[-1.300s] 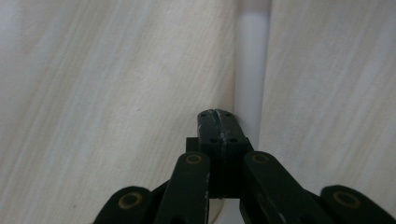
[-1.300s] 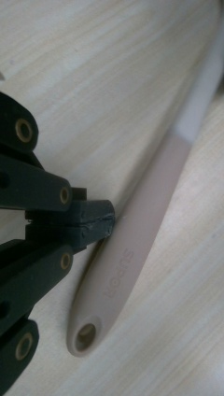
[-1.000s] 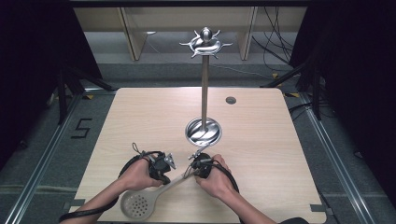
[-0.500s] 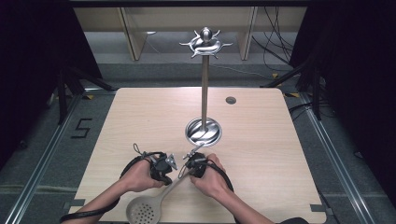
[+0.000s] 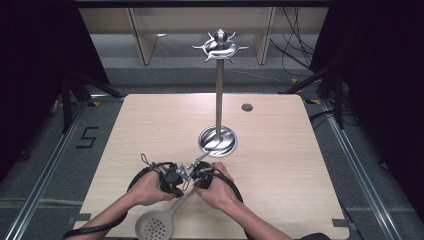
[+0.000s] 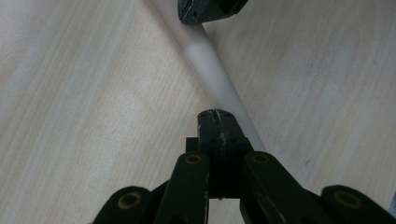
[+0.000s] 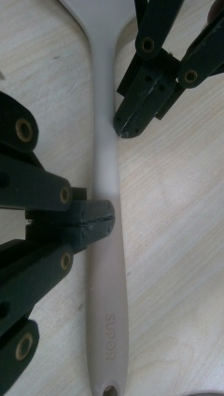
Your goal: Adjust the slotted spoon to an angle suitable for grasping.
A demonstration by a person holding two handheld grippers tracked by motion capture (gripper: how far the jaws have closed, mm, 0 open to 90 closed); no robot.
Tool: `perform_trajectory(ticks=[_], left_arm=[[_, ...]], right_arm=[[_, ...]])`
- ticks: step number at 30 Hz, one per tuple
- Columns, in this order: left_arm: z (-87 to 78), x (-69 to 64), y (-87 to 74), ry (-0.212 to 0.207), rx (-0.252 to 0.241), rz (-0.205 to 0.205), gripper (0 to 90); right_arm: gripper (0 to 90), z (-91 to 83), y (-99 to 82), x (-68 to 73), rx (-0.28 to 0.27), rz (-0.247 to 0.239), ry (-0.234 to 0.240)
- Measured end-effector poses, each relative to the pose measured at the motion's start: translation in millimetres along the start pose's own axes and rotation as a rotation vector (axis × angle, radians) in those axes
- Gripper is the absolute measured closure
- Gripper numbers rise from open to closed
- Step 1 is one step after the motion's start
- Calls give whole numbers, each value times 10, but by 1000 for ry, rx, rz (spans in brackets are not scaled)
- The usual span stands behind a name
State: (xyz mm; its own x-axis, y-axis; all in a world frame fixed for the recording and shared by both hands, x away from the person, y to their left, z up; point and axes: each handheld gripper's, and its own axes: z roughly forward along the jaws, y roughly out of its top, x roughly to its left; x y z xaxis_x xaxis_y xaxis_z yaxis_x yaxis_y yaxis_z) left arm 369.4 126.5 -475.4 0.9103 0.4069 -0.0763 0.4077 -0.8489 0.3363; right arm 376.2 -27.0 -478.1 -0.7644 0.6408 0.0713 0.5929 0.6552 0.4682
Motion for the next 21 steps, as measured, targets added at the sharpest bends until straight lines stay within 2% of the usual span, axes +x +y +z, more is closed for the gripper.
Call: perform_trajectory(ticks=[1, 3, 4, 7, 8, 9, 11, 13, 15, 16, 17, 19, 21], left_arm=[[11, -5, -7, -1, -19, -17, 894], [4, -13, -5, 2, -14, -15, 894], [3, -16, -4, 4, -15, -14, 893], [0, -13, -4, 1, -20, -17, 893], [6, -12, -7, 2, -29, -20, 893], [4, 21, -1, 13, -31, 16, 892], [1, 27, 1, 23, -35, 9, 883], [-25, 58, 5, 27, -22, 32, 849], [-26, 67, 9, 30, -41, 3, 814], [-30, 77, 14, 37, -43, 5, 794], [-28, 70, 18, 40, -66, -28, 775], [-58, 91, 34, 45, -71, -25, 736], [-78, 92, 48, 44, -94, -53, 700]], right_arm=[[900, -1, -3, 2, 1, 7, 1], [900, -7, -10, 10, 16, 36, 4], [900, -2, -9, -1, 3, 10, 3], [900, -7, -10, -2, 4, 4, 3], [900, -3, -13, -20, 4, -24, 5], [900, -3, -16, -15, 10, -8, 8], [900, -4, -30, -5, 1, 12, 11], [890, -46, -67, -33, -14, 26, 25], [864, -90, -106, -77, -34, 37, 22], [843, -122, -135, -106, -33, 43, 19], [824, -144, -158, -127, -33, 48, 15], [782, -207, -228, -190, -41, 55, 5], [738, -272, -314, -252, -49, 73, -8]])
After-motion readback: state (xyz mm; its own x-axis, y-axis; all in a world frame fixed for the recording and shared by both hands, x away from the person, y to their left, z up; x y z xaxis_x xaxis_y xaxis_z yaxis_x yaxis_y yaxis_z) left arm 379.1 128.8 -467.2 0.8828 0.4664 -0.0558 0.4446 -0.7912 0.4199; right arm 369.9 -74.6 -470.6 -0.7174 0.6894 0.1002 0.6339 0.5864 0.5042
